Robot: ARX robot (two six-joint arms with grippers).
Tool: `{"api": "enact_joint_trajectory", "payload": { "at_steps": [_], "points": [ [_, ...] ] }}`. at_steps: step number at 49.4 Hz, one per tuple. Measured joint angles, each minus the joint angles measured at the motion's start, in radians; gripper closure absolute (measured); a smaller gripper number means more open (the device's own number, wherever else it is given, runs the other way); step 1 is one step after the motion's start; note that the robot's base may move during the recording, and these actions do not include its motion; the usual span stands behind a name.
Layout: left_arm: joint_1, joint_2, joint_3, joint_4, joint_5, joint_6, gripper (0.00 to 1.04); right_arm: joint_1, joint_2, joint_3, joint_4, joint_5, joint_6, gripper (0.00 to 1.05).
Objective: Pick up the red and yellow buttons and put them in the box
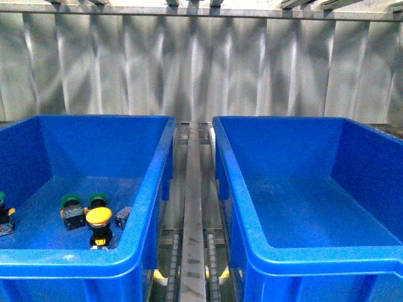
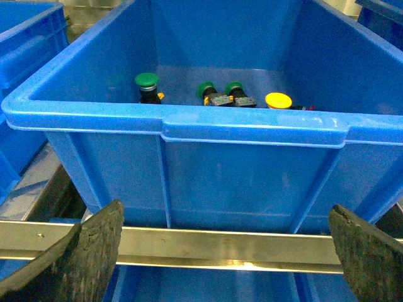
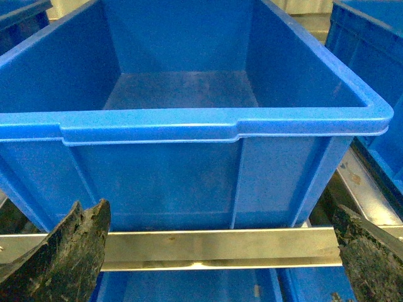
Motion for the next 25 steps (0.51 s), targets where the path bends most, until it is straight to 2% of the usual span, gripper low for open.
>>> {"api": "enact_joint_trajectory", "payload": {
  "at_steps": [1, 4, 6, 12, 18, 25],
  "points": [
    [-0.005, 0.003, 0.000, -0.005, -0.013, -0.005, 0.08, 0.000, 0.000, 0.000, 0.000, 0.000, 0.000, 0.03],
    [-0.037, 0.049, 0.019, -0.050, -0.150, -0.110, 0.08, 0.000, 0.000, 0.000, 0.000, 0.000, 0.000, 0.03],
    [-0.023, 0.094, 0.039, -0.038, -0.157, -0.175, 0.08, 0.000, 0.000, 0.000, 0.000, 0.000, 0.000, 0.03],
    [0.062, 0.258, 0.169, 0.087, -0.080, -0.230, 0.08, 0.000, 0.000, 0.000, 0.000, 0.000, 0.000, 0.03],
    [0.098, 0.480, 0.364, 0.211, -0.015, -0.210, 0.08, 0.000, 0.000, 0.000, 0.000, 0.000, 0.000, 0.03],
    [0.094, 0.722, 0.544, 0.230, -0.042, -0.150, 0.08, 0.000, 0.000, 0.000, 0.000, 0.001, 0.000, 0.03]
  ]
}}
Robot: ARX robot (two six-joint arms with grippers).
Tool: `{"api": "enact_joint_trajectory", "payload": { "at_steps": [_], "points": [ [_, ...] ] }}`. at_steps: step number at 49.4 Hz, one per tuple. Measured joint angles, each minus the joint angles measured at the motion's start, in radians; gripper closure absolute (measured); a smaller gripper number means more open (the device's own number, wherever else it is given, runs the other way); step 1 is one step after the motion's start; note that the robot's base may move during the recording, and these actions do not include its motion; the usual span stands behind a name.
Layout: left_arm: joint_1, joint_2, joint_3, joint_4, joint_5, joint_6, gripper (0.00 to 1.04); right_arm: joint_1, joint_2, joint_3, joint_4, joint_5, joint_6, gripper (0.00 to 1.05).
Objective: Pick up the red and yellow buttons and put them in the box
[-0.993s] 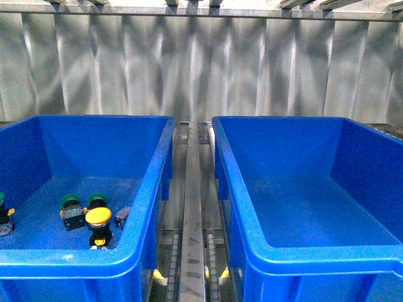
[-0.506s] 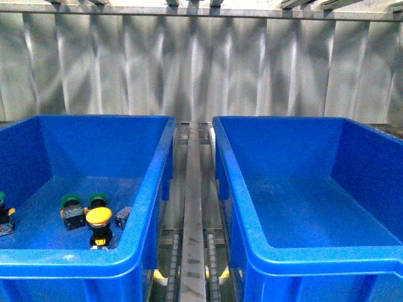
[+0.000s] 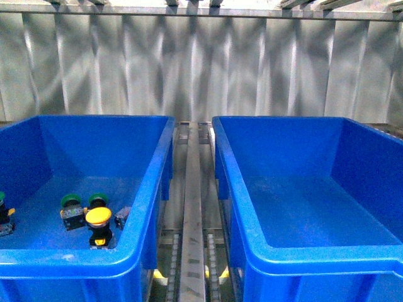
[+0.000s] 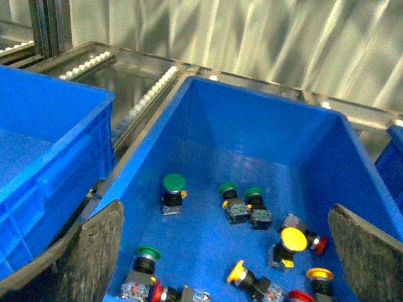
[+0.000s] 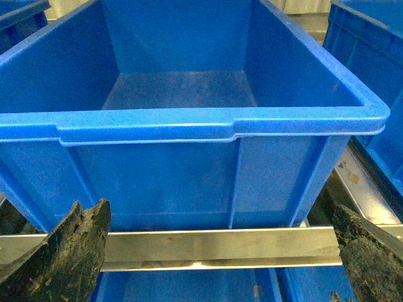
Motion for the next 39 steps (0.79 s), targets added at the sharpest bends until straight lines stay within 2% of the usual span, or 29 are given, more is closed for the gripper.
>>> {"api": "enact_joint_trajectory", "payload": {
  "at_steps": [10, 17, 25, 39],
  "points": [
    [-0.055, 0.367, 0.284, -0.114, -0.030, 0.023, 0.08, 0.000, 0.000, 0.000, 0.000, 0.000, 0.000, 0.03],
    [-0.138, 0.638, 0.539, -0.331, -0.035, -0.018, 0.08, 0.000, 0.000, 0.000, 0.000, -0.001, 0.000, 0.03],
    [-0.199, 0.851, 0.749, -0.484, -0.087, -0.026, 0.08, 0.000, 0.000, 0.000, 0.000, 0.000, 0.000, 0.03],
    [-0.252, 1.072, 0.953, -0.619, -0.132, -0.023, 0.08, 0.000, 0.000, 0.000, 0.000, 0.000, 0.000, 0.03]
  ]
}}
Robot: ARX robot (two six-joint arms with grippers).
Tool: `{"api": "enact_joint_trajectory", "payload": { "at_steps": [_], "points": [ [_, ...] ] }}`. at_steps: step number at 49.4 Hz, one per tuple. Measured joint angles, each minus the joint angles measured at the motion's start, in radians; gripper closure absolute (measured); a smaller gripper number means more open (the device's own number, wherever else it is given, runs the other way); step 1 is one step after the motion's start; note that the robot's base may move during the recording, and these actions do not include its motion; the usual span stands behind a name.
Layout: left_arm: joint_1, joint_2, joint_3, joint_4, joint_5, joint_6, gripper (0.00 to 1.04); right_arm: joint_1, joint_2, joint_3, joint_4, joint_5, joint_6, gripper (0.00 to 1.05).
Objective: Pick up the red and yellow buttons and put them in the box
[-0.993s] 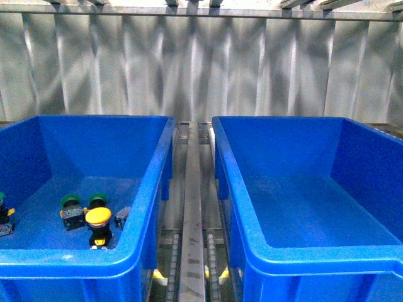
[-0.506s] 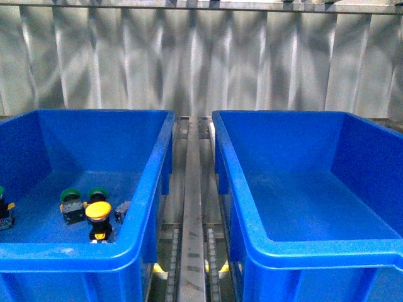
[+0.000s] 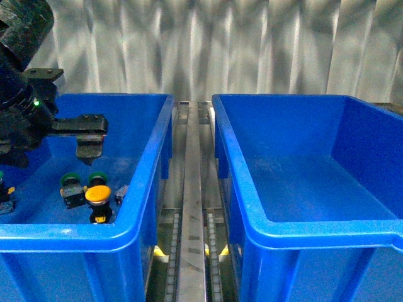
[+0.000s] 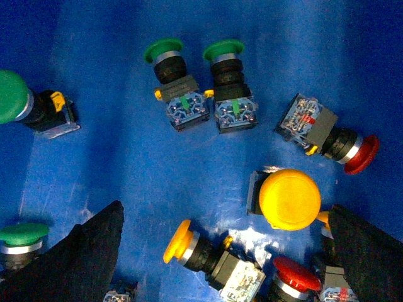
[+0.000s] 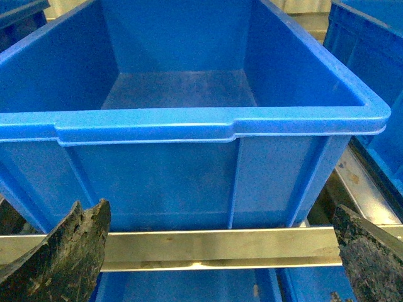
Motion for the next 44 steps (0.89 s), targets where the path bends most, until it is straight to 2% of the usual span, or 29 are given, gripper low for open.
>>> {"api": "enact_joint_trajectory", "payload": {
  "at_steps": [21, 44],
  "points": [
    [-0.039, 0.122, 0.123, -0.134, -0.015, -0.008, 0.08, 0.000, 0.000, 0.000, 0.000, 0.000, 0.000, 0.03],
    [-0.052, 0.190, 0.168, -0.152, -0.023, -0.015, 0.08, 0.000, 0.000, 0.000, 0.000, 0.000, 0.000, 0.03]
  ]
}}
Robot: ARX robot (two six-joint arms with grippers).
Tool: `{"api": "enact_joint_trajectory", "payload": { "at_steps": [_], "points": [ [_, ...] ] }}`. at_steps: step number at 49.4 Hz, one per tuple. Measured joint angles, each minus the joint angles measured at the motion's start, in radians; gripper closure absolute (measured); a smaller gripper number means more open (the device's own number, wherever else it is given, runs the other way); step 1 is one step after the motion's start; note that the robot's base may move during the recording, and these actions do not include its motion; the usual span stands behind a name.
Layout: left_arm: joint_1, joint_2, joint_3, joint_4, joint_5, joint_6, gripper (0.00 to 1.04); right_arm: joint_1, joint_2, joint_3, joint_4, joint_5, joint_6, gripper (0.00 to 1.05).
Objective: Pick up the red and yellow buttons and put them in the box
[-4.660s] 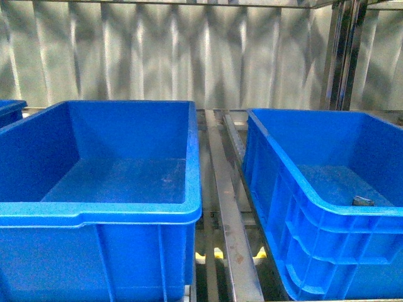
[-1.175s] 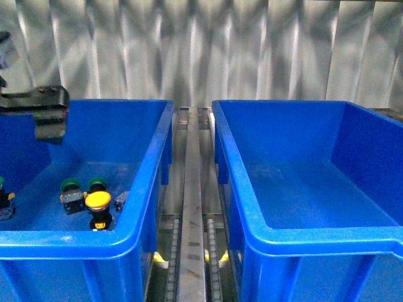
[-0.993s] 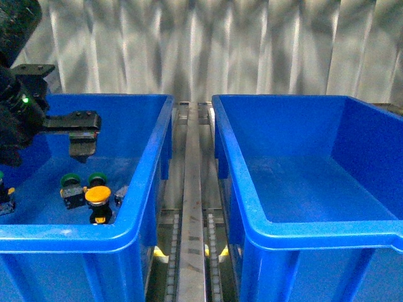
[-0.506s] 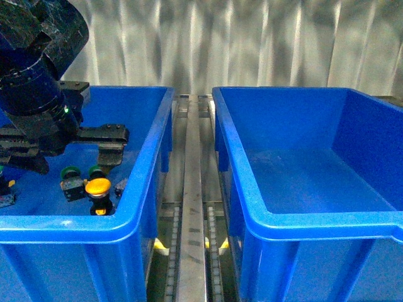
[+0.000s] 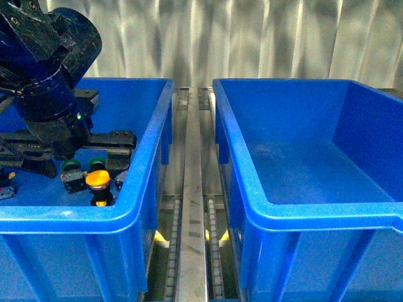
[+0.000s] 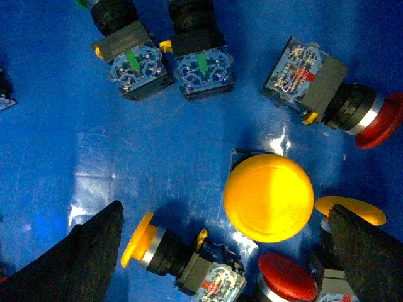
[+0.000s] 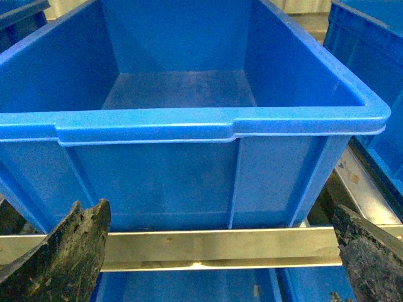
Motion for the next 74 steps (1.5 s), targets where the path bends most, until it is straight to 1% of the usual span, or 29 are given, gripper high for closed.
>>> {"api": "enact_joint_trajectory", "payload": {
  "at_steps": [28, 30, 33, 39, 43, 44, 48, 61, 69, 74],
  "points": [
    [-0.017, 0.115, 0.113, -0.034, -0.018, -0.008, 0.08, 0.000, 0.000, 0.000, 0.000, 0.000, 0.000, 0.03],
    [-0.018, 0.119, 0.118, -0.035, -0.023, -0.008, 0.12, 0.000, 0.000, 0.000, 0.000, 0.000, 0.000, 0.03],
    [-0.021, 0.129, 0.129, -0.040, -0.033, -0.010, 0.27, 0.000, 0.000, 0.000, 0.000, 0.000, 0.000, 0.03],
    [-0.023, 0.137, 0.137, -0.043, -0.038, -0.009, 0.48, 0.000, 0.000, 0.000, 0.000, 0.000, 0.000, 0.03],
    [-0.023, 0.142, 0.141, -0.044, -0.041, -0.009, 0.66, 0.000, 0.000, 0.000, 0.000, 0.000, 0.000, 0.03],
    [-0.024, 0.142, 0.142, -0.044, -0.041, -0.009, 0.68, 0.000, 0.000, 0.000, 0.000, 0.000, 0.000, 0.03],
    [-0.024, 0.143, 0.143, -0.044, -0.048, -0.009, 0.70, 0.000, 0.000, 0.000, 0.000, 0.000, 0.000, 0.03],
    [-0.023, 0.141, 0.142, -0.030, -0.047, -0.006, 0.71, 0.000, 0.000, 0.000, 0.000, 0.000, 0.000, 0.03],
    [-0.002, 0.080, 0.090, 0.010, 0.008, 0.001, 0.71, 0.000, 0.000, 0.000, 0.000, 0.000, 0.000, 0.03],
    [0.021, 0.008, 0.042, 0.047, 0.059, 0.006, 0.71, 0.000, 0.000, 0.000, 0.000, 0.000, 0.000, 0.03]
  ]
}}
